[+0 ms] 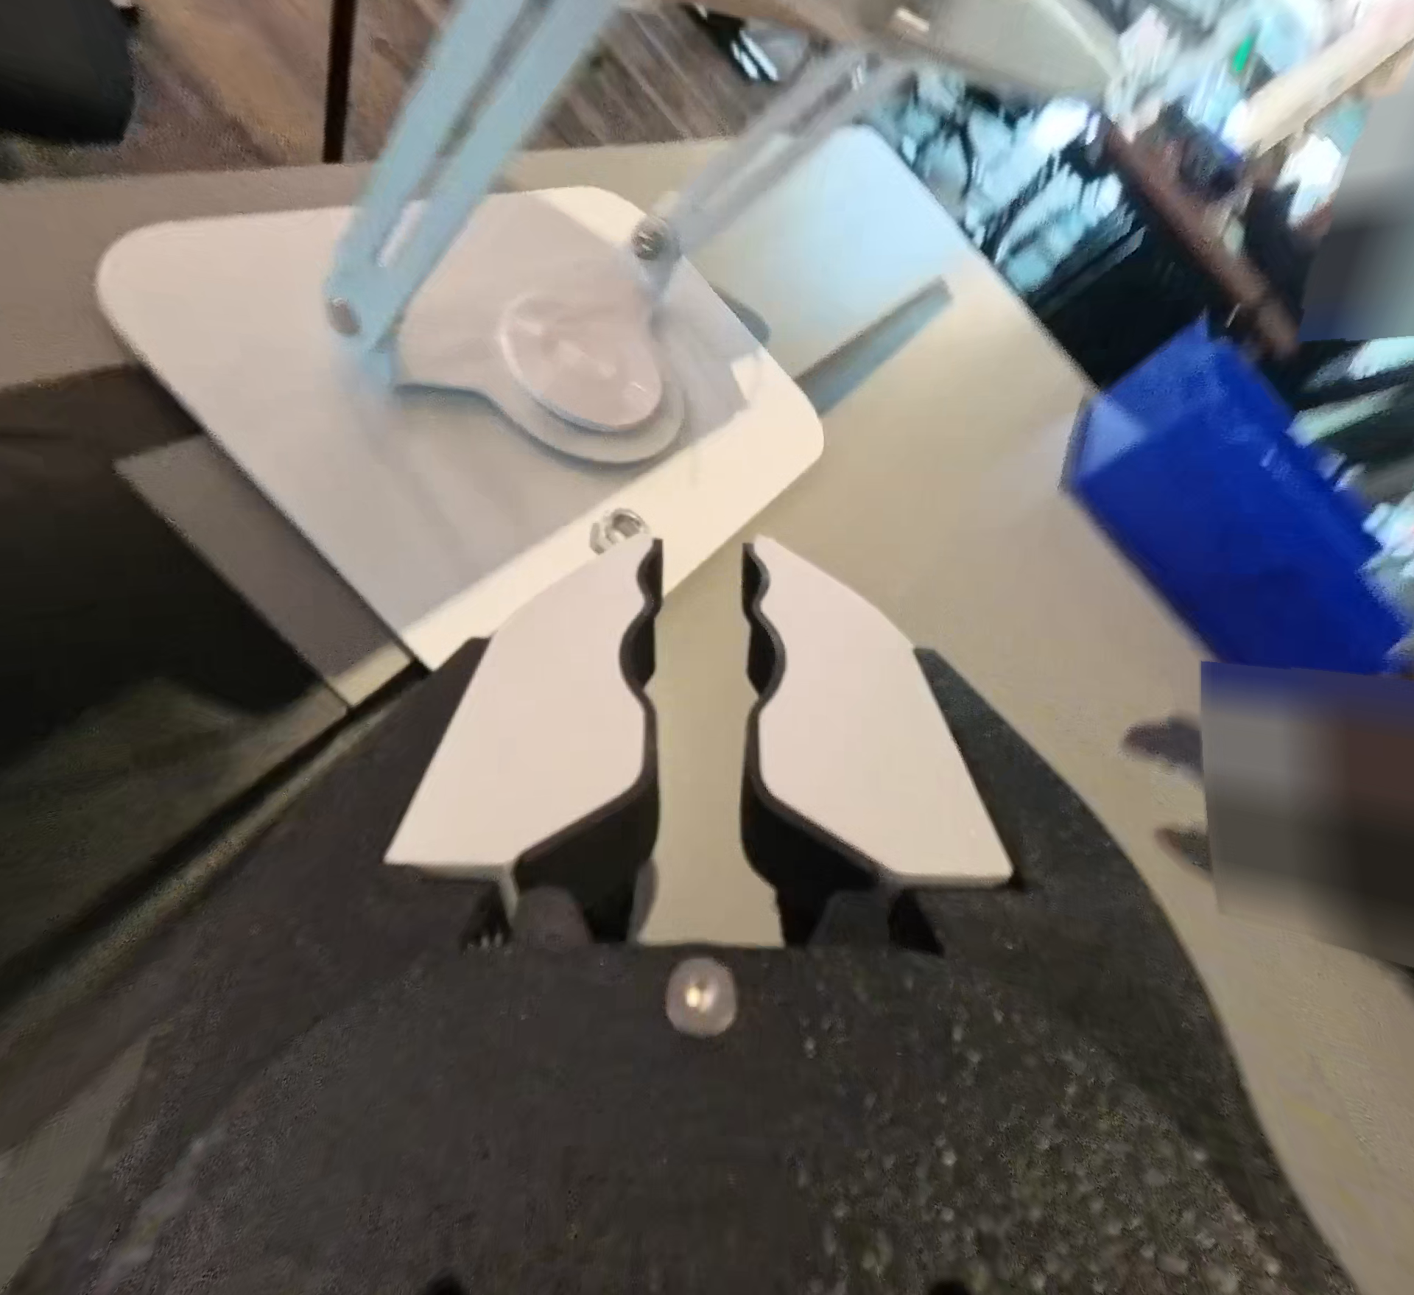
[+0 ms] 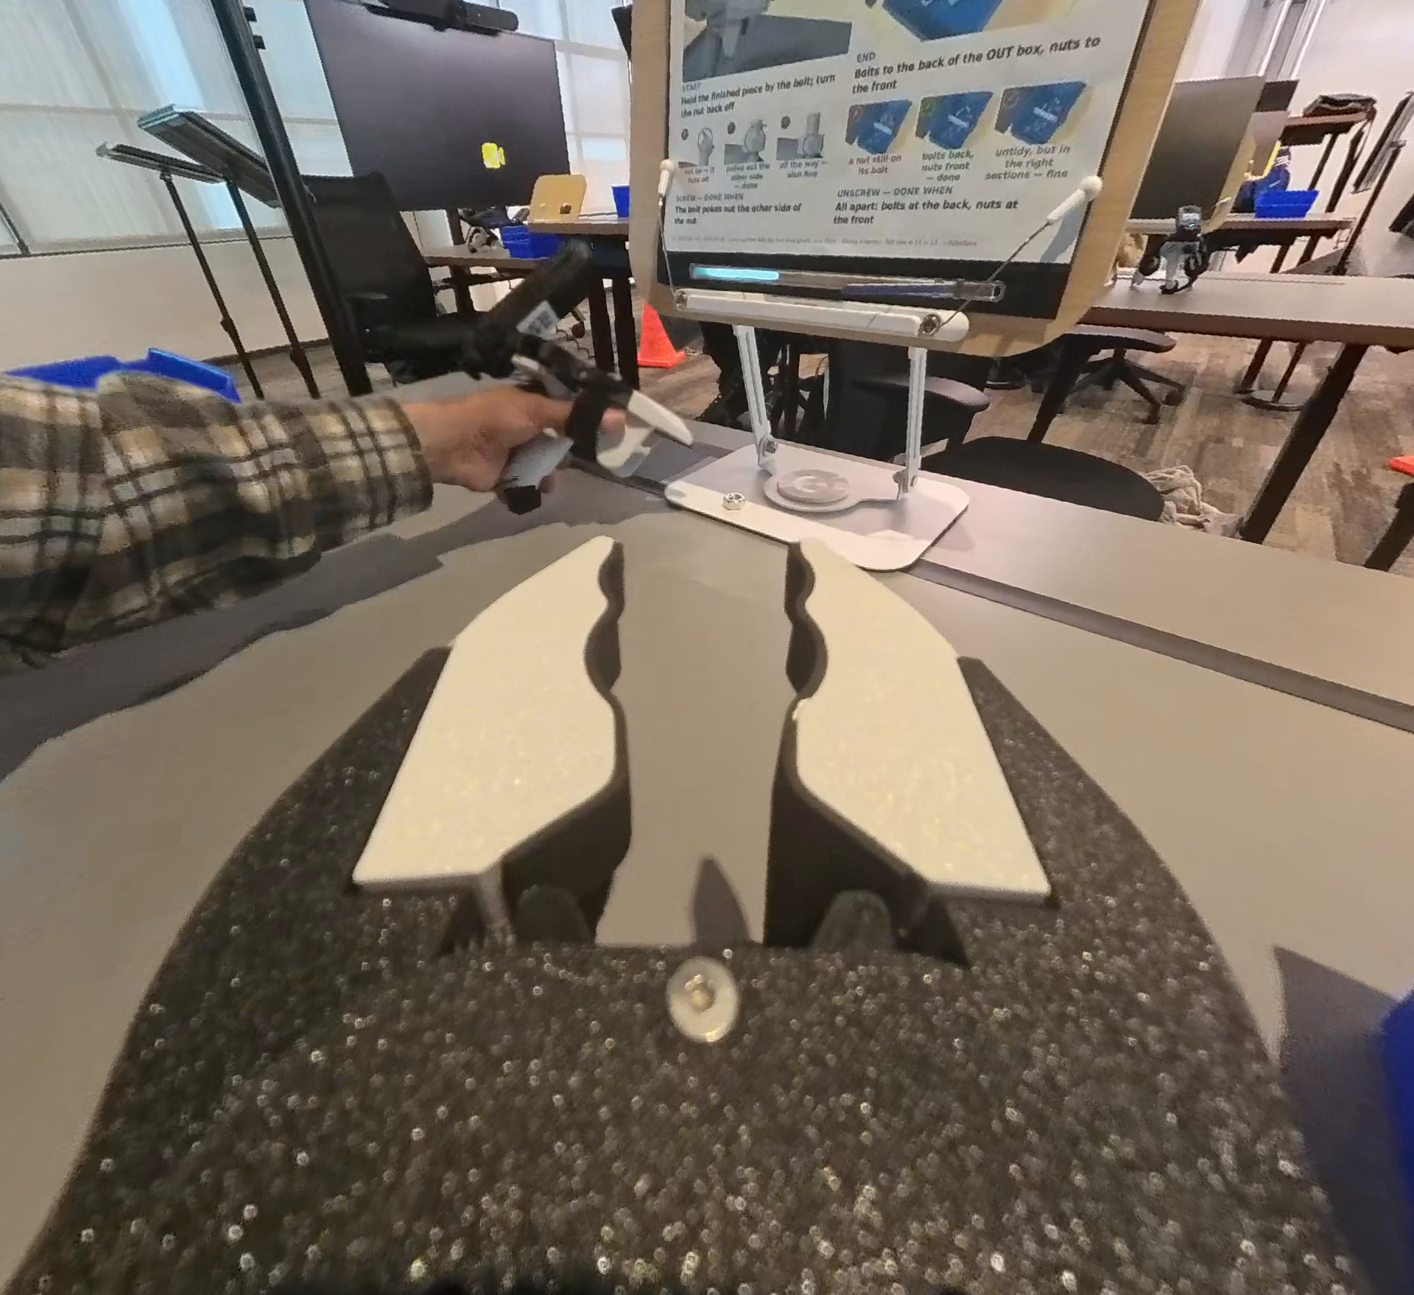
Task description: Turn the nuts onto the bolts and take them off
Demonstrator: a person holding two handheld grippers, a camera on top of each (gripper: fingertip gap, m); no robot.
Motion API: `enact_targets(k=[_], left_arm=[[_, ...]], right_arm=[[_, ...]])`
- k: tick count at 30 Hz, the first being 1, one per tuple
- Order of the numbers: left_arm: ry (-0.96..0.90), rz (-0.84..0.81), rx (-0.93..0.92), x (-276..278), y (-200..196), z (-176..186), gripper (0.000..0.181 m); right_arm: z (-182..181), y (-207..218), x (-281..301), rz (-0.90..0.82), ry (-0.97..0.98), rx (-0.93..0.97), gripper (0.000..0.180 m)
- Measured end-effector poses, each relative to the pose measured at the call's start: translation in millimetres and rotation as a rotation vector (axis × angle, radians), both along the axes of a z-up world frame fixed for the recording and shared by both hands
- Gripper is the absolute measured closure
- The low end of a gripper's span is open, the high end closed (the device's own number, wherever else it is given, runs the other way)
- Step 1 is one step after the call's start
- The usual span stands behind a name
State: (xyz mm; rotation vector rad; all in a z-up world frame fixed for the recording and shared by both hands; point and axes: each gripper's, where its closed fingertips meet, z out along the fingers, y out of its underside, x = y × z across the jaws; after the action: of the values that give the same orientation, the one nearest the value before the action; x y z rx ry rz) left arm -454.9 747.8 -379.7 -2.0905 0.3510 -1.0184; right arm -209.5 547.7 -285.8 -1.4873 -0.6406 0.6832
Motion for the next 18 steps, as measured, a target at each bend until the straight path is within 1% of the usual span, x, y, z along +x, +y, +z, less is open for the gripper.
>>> enact_targets(k=[3, 6, 8, 11, 16, 18], left_arm=[[0.193, -0.149, 0.152, 12.3, -6.5, -3.3, 0.161], [0.413, -0.250, 0.330, 18.9, -9.4, -7.5, 0.161], [0.547, -0.295, 0.412, 22.5, -8.7, -12.3, 0.161], [0.659, -0.286, 0.399, 24.6, 1.2, -22.2, 0.155], [0.681, -0.244, 0.332, 30.6, 15.0, -32.3, 0.146], [0.687, -0.239, 0.282, 30.1, 18.0, -38.2, 0.146]], right_arm=[[-0.4, 0.4, 0.3, -0.005, -0.011, 0.008, 0.140], [0.7, 1.2, 1.8, -0.007, -0.003, 0.007, 0.140], [-0.7, 2.3, 2.2, -0.009, -0.001, 0.001, 0.139], [-4.9, 2.8, 0.0, -0.003, -0.009, -0.010, 0.139], [-7.2, 2.6, -1.5, 0.000, -0.016, -0.013, 0.139], [-7.7, 3.1, -1.2, 0.002, -0.013, -0.018, 0.139]])
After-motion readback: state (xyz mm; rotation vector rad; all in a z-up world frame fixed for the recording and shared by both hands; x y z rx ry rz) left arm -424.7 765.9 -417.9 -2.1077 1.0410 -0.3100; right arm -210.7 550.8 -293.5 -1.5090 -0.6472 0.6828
